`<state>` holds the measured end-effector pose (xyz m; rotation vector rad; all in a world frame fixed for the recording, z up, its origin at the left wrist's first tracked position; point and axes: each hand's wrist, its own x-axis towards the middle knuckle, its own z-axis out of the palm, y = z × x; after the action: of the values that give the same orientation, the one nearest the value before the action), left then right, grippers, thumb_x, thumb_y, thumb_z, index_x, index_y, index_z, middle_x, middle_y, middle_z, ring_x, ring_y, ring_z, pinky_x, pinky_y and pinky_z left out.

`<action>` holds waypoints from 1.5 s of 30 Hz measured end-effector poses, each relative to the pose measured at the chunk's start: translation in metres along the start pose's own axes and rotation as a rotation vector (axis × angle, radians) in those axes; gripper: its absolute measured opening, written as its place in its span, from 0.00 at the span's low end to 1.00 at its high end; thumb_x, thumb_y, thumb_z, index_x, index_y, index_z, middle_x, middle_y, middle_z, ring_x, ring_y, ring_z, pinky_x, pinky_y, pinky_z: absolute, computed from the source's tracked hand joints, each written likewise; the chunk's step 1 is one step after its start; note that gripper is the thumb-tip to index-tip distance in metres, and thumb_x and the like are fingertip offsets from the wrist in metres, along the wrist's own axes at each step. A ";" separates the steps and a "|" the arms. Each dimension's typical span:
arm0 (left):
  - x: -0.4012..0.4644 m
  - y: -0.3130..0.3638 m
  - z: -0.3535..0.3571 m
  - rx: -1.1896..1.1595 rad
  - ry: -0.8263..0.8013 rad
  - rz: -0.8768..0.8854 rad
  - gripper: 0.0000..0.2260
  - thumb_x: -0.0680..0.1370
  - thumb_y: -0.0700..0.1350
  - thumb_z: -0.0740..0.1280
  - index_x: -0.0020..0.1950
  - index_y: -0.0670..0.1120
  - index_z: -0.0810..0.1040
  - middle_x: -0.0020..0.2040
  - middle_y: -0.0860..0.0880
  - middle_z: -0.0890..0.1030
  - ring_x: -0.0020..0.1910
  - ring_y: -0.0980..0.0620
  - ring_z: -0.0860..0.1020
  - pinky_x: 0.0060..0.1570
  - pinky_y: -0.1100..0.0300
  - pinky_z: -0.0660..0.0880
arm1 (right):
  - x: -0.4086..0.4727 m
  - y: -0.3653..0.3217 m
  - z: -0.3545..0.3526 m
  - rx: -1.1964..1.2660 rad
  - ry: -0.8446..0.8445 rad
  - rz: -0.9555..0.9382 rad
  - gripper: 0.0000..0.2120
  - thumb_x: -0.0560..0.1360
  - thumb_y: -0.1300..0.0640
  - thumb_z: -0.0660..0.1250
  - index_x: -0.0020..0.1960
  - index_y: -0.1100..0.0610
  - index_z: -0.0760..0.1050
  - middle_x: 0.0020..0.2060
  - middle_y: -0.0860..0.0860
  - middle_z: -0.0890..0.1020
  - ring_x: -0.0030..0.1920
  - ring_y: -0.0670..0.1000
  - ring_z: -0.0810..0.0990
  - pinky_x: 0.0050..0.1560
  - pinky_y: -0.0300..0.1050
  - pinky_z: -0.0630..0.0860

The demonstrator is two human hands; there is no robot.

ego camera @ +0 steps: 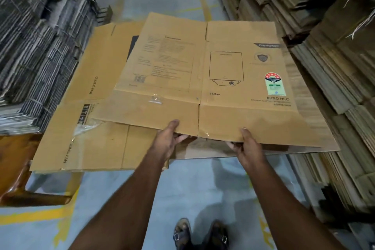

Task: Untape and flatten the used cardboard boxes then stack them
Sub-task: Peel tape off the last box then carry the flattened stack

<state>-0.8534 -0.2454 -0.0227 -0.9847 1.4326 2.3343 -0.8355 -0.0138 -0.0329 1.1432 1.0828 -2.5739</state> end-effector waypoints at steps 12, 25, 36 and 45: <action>-0.058 0.067 -0.007 0.015 -0.114 0.224 0.16 0.79 0.41 0.67 0.66 0.42 0.71 0.61 0.43 0.79 0.55 0.47 0.81 0.46 0.49 0.82 | -0.092 -0.024 0.045 -0.128 0.057 -0.324 0.20 0.79 0.58 0.67 0.67 0.66 0.68 0.60 0.59 0.78 0.48 0.56 0.83 0.43 0.56 0.84; -0.198 0.124 -0.122 -0.068 -0.494 0.301 0.13 0.81 0.39 0.64 0.65 0.39 0.73 0.59 0.41 0.80 0.49 0.47 0.81 0.34 0.54 0.81 | -0.304 0.059 0.054 0.006 0.078 -0.749 0.07 0.81 0.60 0.63 0.59 0.54 0.73 0.50 0.52 0.81 0.45 0.49 0.81 0.31 0.48 0.81; -0.315 0.104 -0.092 -0.081 -0.706 0.216 0.10 0.81 0.40 0.63 0.61 0.43 0.74 0.59 0.42 0.80 0.51 0.46 0.80 0.33 0.54 0.81 | -0.459 0.054 -0.004 0.116 0.209 -0.981 0.11 0.81 0.60 0.63 0.62 0.61 0.72 0.53 0.57 0.81 0.46 0.50 0.82 0.32 0.44 0.81; -0.409 0.027 -0.013 0.060 -0.995 0.070 0.12 0.81 0.40 0.63 0.64 0.39 0.74 0.59 0.42 0.79 0.58 0.44 0.79 0.40 0.49 0.82 | -0.556 0.041 -0.115 0.255 0.424 -1.126 0.06 0.81 0.60 0.63 0.56 0.58 0.74 0.52 0.56 0.82 0.49 0.52 0.83 0.34 0.46 0.82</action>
<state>-0.5559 -0.2105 0.2576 0.2760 1.0745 2.2350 -0.3582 -0.0597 0.2743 1.4624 1.9853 -3.4308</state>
